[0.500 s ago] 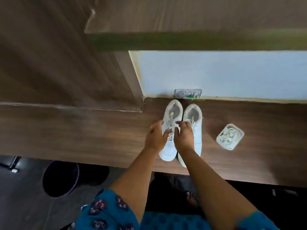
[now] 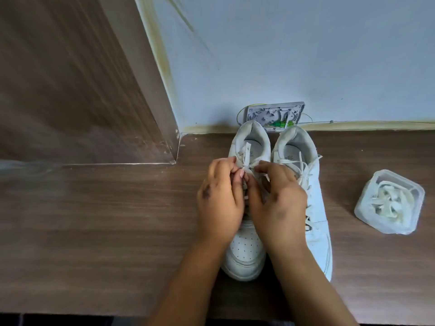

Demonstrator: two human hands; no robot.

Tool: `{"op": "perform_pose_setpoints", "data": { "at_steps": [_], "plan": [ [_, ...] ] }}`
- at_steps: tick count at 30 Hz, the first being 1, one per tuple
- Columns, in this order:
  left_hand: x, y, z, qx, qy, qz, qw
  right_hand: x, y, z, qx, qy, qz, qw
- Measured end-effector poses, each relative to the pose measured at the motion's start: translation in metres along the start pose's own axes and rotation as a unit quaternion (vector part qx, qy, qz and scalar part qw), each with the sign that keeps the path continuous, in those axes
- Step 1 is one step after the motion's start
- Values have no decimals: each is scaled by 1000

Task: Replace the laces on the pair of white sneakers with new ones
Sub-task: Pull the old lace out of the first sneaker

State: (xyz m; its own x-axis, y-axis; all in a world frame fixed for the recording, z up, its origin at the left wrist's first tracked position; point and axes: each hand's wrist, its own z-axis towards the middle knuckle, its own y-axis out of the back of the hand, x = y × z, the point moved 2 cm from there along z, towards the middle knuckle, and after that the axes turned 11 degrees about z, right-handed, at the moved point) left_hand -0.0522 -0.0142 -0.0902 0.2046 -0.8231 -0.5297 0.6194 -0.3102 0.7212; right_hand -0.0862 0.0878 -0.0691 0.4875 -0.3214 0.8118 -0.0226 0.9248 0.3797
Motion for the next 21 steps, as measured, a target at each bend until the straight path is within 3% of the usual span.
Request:
{"op": "perform_pose_setpoints", "data": {
  "at_steps": [3,6,11,14,18,21],
  "plan": [
    [7,-6,0,-7,-32,-1,999,-10,-7,-4,-33,51,-15,998],
    [7,0,-5,35,-49,-53,997,-9,-14,-13,-43,64,-46,996],
    [22,1,-2,129,60,-172,975,5,-13,-16,39,-16,-99,994],
    [28,-4,-6,179,159,-314,919,12,-9,-18,64,-42,-90,993],
    [25,-9,-7,189,291,-392,852,19,-8,-34,80,-51,-90,991],
    [11,16,-7,104,410,-583,694,20,-6,-49,53,-55,-138,987]
  ]
}}
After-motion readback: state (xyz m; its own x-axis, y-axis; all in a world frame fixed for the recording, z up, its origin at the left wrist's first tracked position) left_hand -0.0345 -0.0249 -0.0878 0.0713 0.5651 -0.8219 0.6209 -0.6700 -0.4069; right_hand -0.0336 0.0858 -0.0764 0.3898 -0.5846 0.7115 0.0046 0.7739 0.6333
